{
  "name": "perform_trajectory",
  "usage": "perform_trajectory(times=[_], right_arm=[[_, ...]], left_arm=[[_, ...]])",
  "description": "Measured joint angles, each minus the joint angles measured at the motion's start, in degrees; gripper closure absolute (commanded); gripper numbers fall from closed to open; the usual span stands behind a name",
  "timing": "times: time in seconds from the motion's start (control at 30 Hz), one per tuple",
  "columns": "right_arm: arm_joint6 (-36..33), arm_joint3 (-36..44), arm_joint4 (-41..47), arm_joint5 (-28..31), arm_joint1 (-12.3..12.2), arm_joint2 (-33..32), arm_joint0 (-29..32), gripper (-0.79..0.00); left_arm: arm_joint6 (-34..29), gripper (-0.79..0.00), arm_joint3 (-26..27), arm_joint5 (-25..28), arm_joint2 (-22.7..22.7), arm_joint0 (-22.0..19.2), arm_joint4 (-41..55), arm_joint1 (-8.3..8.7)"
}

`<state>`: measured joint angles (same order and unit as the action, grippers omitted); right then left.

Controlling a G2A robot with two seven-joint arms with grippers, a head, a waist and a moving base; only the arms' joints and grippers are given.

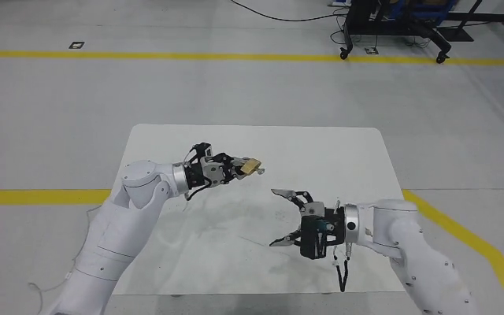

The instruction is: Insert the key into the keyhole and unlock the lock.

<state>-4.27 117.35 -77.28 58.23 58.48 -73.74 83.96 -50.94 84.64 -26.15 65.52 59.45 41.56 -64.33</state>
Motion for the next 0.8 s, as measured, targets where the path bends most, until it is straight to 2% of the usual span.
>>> perform_trajectory(times=[0.23,0.33,0.67,0.8], right_arm=[[-17.3,-6.69,30.57,-0.23,-2.31,6.51,-8.53,0.0],[-22.87,-8.73,39.87,-0.23,-2.87,7.83,-11.48,0.0],[-31.7,-14.32,63.23,-0.23,-4.67,12.05,-17.03,0.0],[-34.56,-16.85,65.3,-0.23,-4.98,13.27,-18.98,0.0]], left_arm=[[0.62,0.0,1.1,2.55,-1.48,-0.52,-7.04,0.32],[-0.93,0.0,0.83,3.03,-2.39,-0.88,-7.7,0.29],[-5.44,0.0,-0.44,2.26,-3.89,-2.4,-7.14,0.22],[-6.57,0.0,-0.48,2.17,-4.3,-2.54,-6.75,0.23]])
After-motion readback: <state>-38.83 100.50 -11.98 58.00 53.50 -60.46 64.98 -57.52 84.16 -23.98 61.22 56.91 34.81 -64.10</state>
